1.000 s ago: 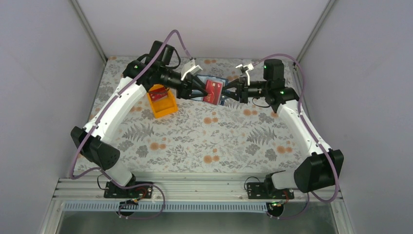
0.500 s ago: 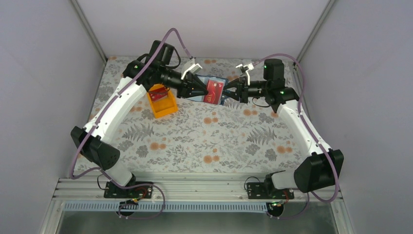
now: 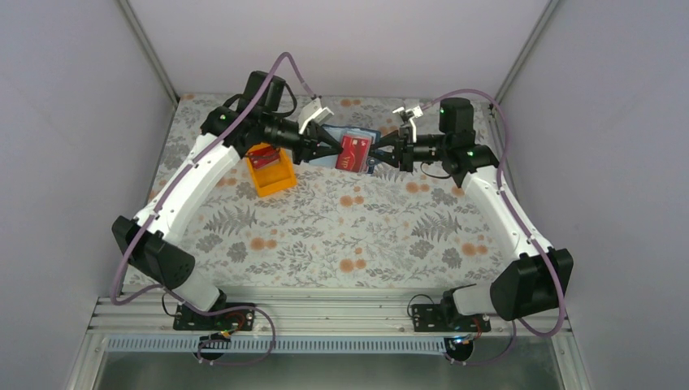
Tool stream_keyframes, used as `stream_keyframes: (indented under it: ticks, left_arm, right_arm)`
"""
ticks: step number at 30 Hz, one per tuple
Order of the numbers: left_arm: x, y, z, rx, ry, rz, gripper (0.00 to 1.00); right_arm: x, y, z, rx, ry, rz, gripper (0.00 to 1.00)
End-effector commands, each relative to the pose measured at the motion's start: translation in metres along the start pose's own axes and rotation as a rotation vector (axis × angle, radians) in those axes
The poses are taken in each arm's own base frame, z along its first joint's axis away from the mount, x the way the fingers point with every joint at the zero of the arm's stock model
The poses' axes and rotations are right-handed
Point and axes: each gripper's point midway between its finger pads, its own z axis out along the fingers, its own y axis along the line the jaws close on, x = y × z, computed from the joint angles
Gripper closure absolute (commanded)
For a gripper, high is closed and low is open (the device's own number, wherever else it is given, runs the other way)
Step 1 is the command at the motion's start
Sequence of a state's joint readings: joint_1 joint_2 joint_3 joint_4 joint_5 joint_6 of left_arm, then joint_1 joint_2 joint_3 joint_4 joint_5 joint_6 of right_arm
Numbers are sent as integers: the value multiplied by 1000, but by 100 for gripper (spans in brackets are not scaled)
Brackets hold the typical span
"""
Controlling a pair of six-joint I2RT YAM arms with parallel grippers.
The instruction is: Take the credit cards out of the card holder
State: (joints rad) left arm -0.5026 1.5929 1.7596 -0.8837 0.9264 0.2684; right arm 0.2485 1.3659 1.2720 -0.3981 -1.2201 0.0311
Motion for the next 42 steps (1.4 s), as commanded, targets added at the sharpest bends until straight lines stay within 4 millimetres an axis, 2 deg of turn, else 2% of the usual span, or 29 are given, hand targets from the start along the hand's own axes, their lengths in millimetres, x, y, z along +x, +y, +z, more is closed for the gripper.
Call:
stream_keyframes:
  ticks: [1, 6, 9, 15, 24, 29, 34, 42]
  left_arm:
    - [-7, 7, -18, -61, -48, 44, 97]
    - [-9, 0, -32, -60, -58, 77, 97]
    - [-6, -3, -31, -36, -49, 84, 98]
    - [-4, 2, -28, -39, -44, 67, 98]
    - [-12, 10, -15, -6, -82, -34, 98]
    - [-15, 5, -20, 29, -102, -42, 98]
    - [-14, 8, -22, 33, -107, -44, 98]
    - [-11, 13, -22, 33, -109, -69, 98]
  right_arm:
    - [-7, 7, 0, 1, 0, -44, 96]
    - [-7, 8, 0, 0, 3, -50, 96]
    - [-7, 8, 0, -11, 5, -45, 96]
    - [-4, 9, 1, -32, 13, -28, 96]
    - [5, 29, 6, -144, 16, -67, 84]
    - [6, 33, 5, -148, 13, -89, 79]
    - [3, 33, 5, -153, 4, -96, 80]
    - [3, 46, 3, -202, 4, -135, 59]
